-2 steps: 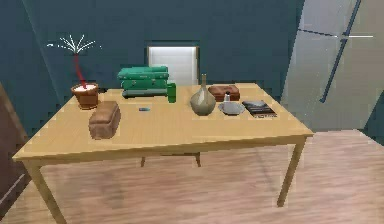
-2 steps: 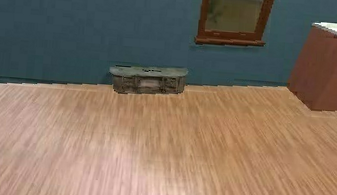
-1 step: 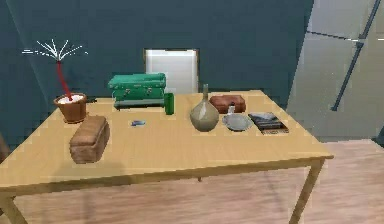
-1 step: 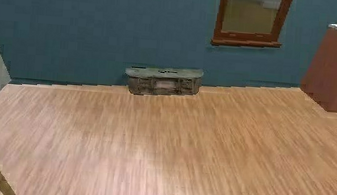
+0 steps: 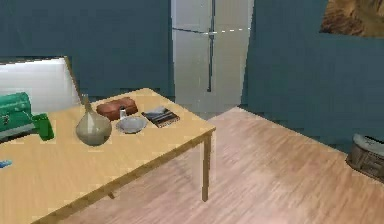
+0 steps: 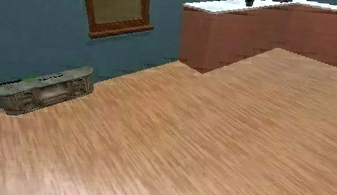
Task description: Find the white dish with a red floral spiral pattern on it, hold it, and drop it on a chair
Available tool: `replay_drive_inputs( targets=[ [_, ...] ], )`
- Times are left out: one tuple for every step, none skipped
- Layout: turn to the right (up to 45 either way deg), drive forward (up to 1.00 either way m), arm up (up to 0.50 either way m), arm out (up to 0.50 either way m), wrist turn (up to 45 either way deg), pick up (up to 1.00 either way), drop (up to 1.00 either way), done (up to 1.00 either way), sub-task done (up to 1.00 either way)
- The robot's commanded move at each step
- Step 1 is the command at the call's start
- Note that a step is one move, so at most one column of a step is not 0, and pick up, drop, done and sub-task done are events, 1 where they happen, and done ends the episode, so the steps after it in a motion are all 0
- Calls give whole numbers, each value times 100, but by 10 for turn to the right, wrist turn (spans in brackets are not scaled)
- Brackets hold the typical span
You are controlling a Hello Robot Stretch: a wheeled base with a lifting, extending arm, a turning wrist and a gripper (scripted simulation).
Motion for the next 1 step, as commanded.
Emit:
replay_drive_inputs(
  targets=[
    [0, 15, 0, 0, 0, 0, 0, 0, 0]
  ],
)
